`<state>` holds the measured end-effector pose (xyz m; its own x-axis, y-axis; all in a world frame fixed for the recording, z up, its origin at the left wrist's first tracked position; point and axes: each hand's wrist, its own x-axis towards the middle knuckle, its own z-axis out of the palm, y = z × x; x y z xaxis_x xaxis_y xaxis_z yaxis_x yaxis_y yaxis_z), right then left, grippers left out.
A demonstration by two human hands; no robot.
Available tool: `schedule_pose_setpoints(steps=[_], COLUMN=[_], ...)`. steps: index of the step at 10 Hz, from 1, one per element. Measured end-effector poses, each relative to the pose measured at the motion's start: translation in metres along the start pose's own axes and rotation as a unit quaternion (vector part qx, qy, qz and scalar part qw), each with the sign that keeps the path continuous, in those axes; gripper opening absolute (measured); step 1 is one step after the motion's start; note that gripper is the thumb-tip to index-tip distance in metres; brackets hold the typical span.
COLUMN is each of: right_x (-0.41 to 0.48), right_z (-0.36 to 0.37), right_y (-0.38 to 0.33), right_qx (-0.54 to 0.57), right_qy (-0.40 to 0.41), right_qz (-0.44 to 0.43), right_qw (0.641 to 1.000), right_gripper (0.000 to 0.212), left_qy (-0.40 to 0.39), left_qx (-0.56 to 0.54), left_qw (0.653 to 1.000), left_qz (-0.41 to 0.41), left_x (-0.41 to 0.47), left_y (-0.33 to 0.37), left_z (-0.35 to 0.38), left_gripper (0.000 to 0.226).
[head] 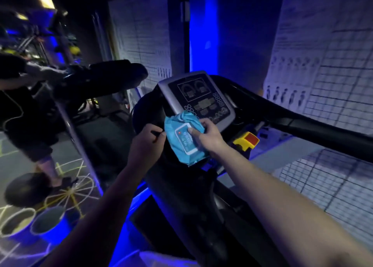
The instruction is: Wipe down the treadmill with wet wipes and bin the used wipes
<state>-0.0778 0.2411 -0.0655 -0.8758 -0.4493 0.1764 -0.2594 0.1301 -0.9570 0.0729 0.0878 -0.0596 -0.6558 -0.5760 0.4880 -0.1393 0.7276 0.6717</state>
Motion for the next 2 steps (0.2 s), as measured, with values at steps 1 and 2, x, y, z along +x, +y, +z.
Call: schedule_pose_setpoints(steps=[1, 2], right_x=[0.026, 0.026], right_z=[0.016, 0.026], right_y=[0.022, 0.039], right_qx=[-0.070, -0.198], right_qy=[-0.126, -0.158], right_qz=[0.060, 0.049], right_qw=[0.988, 0.966], right_gripper=[0.036, 0.055], left_qy=[-0.003, -0.016], left_qx=[-0.018, -0.050], left_qw=[1.000, 0.998], left_qz=[0.014, -0.028], left_x=[0.021, 0.032], left_y=[-0.008, -0.009], left_z=[0.002, 0.016], left_gripper=[0.010, 0.010])
